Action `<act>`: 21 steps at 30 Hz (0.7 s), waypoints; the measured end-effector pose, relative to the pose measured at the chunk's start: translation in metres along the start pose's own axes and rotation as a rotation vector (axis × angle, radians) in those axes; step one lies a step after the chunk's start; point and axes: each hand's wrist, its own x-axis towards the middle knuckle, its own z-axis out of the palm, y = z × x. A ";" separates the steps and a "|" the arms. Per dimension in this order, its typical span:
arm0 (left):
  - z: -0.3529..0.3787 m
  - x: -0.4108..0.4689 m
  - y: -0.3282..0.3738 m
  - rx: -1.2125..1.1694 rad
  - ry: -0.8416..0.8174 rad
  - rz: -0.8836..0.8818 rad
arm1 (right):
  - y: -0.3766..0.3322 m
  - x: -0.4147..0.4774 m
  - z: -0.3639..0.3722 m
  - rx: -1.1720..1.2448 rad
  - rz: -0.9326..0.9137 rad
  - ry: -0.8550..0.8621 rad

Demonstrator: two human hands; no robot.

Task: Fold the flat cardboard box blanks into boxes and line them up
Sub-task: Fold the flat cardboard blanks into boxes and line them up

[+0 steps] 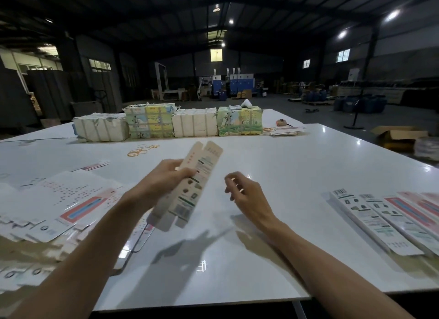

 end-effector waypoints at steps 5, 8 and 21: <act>0.056 0.009 -0.015 -0.298 -0.230 -0.028 | -0.005 0.007 -0.006 0.400 0.088 0.074; 0.078 0.013 -0.023 -0.518 -0.347 -0.082 | -0.001 0.008 -0.009 0.447 0.137 0.109; 0.118 0.027 -0.049 -0.717 -0.372 -0.121 | 0.021 0.012 -0.009 0.748 0.361 0.016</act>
